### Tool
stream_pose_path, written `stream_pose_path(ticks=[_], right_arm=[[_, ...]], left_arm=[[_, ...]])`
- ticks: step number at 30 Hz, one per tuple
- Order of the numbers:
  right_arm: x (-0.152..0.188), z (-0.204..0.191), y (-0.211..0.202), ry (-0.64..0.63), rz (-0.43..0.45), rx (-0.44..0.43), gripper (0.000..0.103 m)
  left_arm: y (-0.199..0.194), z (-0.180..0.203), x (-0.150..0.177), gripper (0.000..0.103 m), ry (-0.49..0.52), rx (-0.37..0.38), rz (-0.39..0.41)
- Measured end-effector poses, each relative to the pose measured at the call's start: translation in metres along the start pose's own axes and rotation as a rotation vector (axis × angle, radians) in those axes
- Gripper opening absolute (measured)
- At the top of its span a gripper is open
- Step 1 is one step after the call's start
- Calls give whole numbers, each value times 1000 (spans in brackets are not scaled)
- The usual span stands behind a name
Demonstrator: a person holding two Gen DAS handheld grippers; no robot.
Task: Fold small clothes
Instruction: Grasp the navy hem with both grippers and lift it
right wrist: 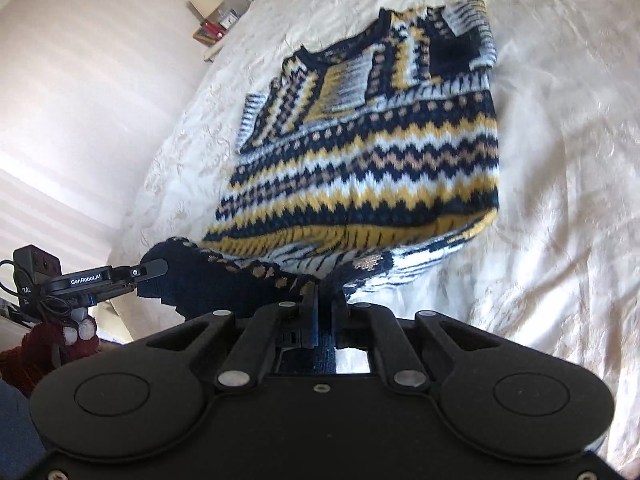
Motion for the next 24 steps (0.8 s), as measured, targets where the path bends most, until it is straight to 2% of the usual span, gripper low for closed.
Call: stream_pose_path(ticks=[5,7,11,14,18,24], right_arm=[[-40,-2,-15,21,137,-4,12],[-57,-1,-19,31,181,-6,12],[-91,2,-18,32,238,3,12],[-117,4,-14,35,272,15,12],[-151,6,-6,30,298,44,12],[-200,20,16,40,286,95,12]], left_arm=[[-3,5,-41,9,-3,28,97],[-1,6,-60,5,3,42,134],[6,12,-97,5,20,55,185],[15,19,-122,5,67,45,215],[30,25,-150,5,77,40,235],[57,20,-188,5,77,16,229]])
Point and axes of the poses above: each gripper's, at about its wrist camera, not at the fingertips, and y roughly the way its jaws point, z to its right, x to its underside, the point moved 2 cm from there along y, roughly the way its jaws point, and after that the axes turned 8 degrees about -z, right-handed, at the moved point
